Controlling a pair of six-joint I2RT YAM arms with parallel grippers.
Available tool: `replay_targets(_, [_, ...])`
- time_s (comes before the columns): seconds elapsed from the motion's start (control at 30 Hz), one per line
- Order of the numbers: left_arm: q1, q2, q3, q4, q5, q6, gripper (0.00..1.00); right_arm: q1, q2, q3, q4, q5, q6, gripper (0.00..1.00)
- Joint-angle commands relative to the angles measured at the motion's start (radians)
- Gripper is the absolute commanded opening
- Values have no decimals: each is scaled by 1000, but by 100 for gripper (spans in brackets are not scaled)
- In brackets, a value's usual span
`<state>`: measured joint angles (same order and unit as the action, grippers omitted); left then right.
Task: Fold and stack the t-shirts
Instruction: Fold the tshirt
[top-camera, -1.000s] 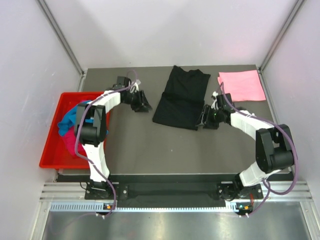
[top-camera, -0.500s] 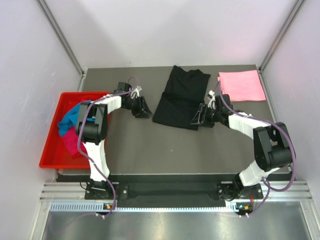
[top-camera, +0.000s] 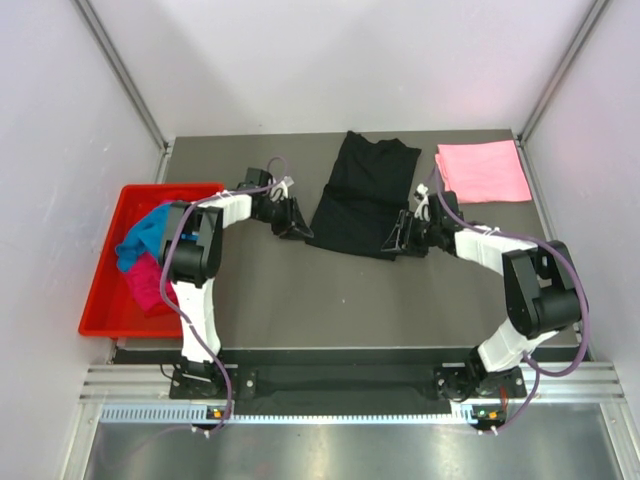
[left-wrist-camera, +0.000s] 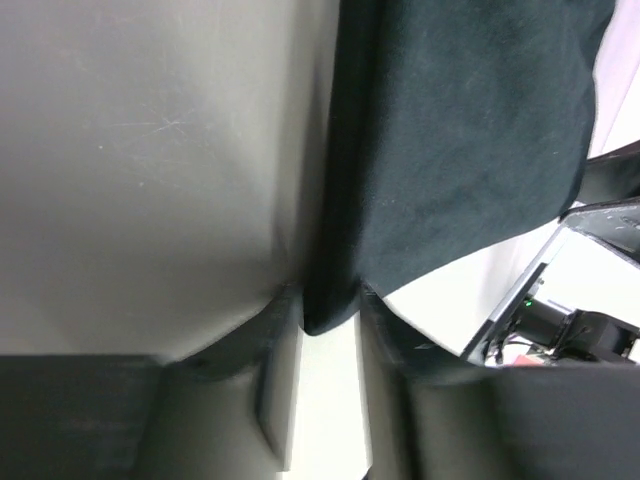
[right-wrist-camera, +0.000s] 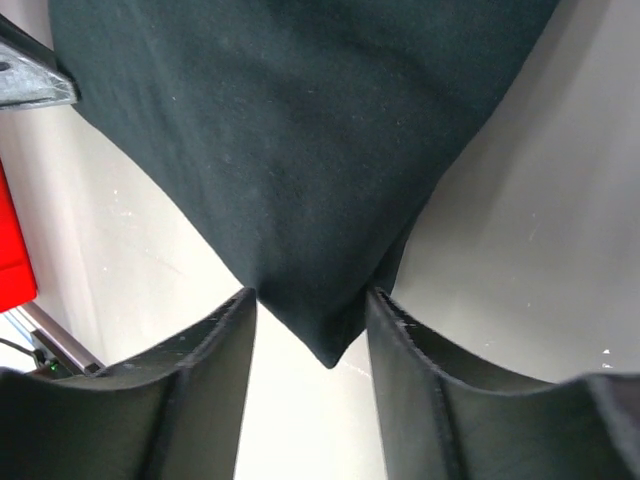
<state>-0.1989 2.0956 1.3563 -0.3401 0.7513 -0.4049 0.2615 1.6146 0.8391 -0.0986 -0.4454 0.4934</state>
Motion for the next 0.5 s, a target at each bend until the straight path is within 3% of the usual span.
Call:
replay_targets(0.0, [-4,15,6,29,8,21,31,21,-1,-1,39,5,4,47])
replay_targets(0.03, [-4,17,7,15,6,21,26,19,-1,-3,39,1,4,44])
replay_targets(0.13, [-5,7,3,-11,-3,18,3,19,-15,-17,13,2,-4,20])
replay_targets(0.17, [-7,0,-15,-16,-6,12,0,19,-25,-21,4,2,-9,8])
replay_targets(0.2, [-7,-11,-28,-19,-10,-9,0,18,-31,-35,-16,5,-19,3])
replay_targets(0.47, [-85,-163,-282,-74,-135,-95,0,19,-191,-185,-144,59,-50,0])
